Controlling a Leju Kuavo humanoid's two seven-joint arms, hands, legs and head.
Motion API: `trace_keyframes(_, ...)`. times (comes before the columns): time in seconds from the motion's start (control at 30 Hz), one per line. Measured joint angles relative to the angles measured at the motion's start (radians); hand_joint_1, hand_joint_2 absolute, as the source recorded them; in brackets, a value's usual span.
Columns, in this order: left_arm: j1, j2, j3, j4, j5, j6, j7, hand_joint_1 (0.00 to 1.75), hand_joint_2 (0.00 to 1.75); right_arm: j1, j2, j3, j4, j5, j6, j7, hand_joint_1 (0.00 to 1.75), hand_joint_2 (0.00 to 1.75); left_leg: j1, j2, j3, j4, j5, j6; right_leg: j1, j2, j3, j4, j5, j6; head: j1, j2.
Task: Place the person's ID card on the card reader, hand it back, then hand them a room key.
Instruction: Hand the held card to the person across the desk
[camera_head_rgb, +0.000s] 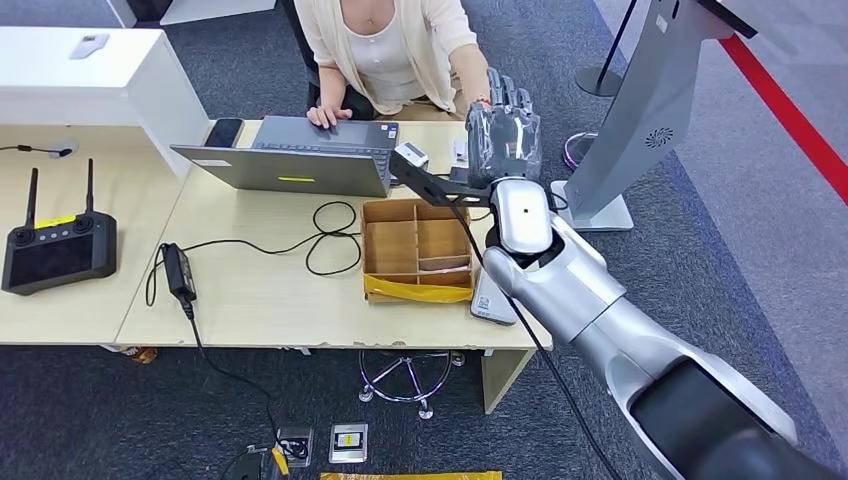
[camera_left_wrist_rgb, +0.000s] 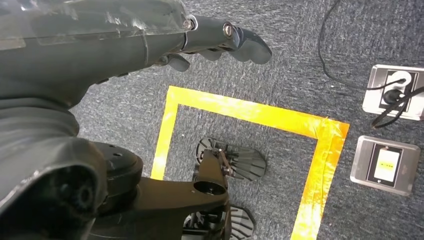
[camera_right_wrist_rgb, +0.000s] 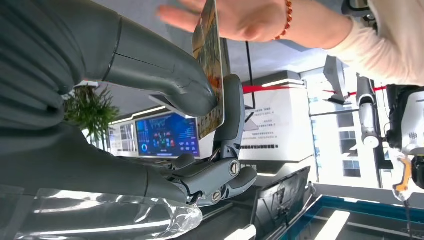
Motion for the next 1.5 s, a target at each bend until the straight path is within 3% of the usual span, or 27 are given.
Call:
trace_keyframes(0.5, -0.013, -0.005, -0.001, 0.0, -0.004, -0.006, 0.028, 0.0, 0.0, -0.043, 0.019, 0.042, 0.07, 0.002, 0.02, -0.027, 1.75, 1.75, 0.0, 0.0, 0.0, 0.0, 0.0, 0.0, 0.0, 0.0, 0.0, 0.0, 0.0, 0.0, 0.0, 0.0)
trace_keyframes(0.53, -0.013, -0.005, -0.001, 0.0, -0.004, -0.005, 0.031, 0.0, 0.0, -0.043, 0.021, 0.043, 0.074, 0.002, 0.016, -0.029, 1.41, 1.75, 0.0, 0.0, 0.0, 0.0, 0.0, 0.0, 0.0, 0.0, 0.0, 0.0, 0.0, 0.0, 0.0, 0.0)
trace_keyframes(0.63, -0.013, -0.005, -0.001, 0.0, -0.002, 0.0, 0.035, 0.0, 0.0, -0.043, 0.027, 0.045, 0.088, 0.0, 0.01, -0.033, 0.1, 0.44, 0.0, 0.0, 0.0, 0.0, 0.0, 0.0, 0.0, 0.0, 0.0, 0.0, 0.0, 0.0, 0.0, 0.0)
trace_keyframes(0.67, -0.013, -0.005, -0.001, 0.0, -0.001, 0.001, 0.036, 0.0, 0.0, -0.043, 0.029, 0.045, 0.093, -0.001, 0.009, -0.034, 0.0, 0.0, 0.0, 0.0, 0.0, 0.0, 0.0, 0.0, 0.0, 0.0, 0.0, 0.0, 0.0, 0.0, 0.0, 0.0)
trace_keyframes(1.07, -0.012, -0.004, 0.0, 0.0, 0.009, 0.007, 0.035, 0.0, 0.0, -0.043, 0.051, 0.045, 0.156, -0.05, 0.012, -0.087, 0.0, 0.0, 0.0, 0.0, 0.0, 0.0, 0.0, 0.0, 0.0, 0.0, 0.0, 0.0, 0.0, 0.0, 0.0, 0.0)
trace_keyframes(1.33, -0.012, -0.004, 0.0, 0.0, 0.013, 0.007, 0.033, 0.0, 0.0, -0.035, 0.05, 0.022, 0.173, -0.138, -0.114, -0.105, 0.0, 0.0, 0.0, 0.0, 0.001, 0.0, 0.0, 0.0, 0.0, 0.0, -0.001, 0.0, 0.0, 0.0, 0.0, 0.0)
trace_keyframes(1.43, -0.009, -0.003, 0.0, 0.0, 0.024, 0.012, 0.021, 0.0, 0.0, -0.03, 0.019, 0.002, 0.175, -0.153, -0.119, -0.056, 0.0, 0.0, 0.0, 0.0, 0.002, 0.001, 0.0, 0.0, 0.0, 0.0, -0.001, -0.001, 0.0, 0.0, 0.0, 0.0)
trace_keyframes(1.5, -0.002, -0.002, 0.001, 0.0, 0.037, 0.02, 0.009, 0.0, 0.0, -0.017, -0.034, -0.025, 0.161, -0.156, -0.081, 0.014, 0.0, 0.0, 0.0, -0.002, 0.002, 0.001, 0.0, 0.0, 0.0, -0.002, 0.001, -0.002, 0.0, 0.0, 0.0, 0.0)
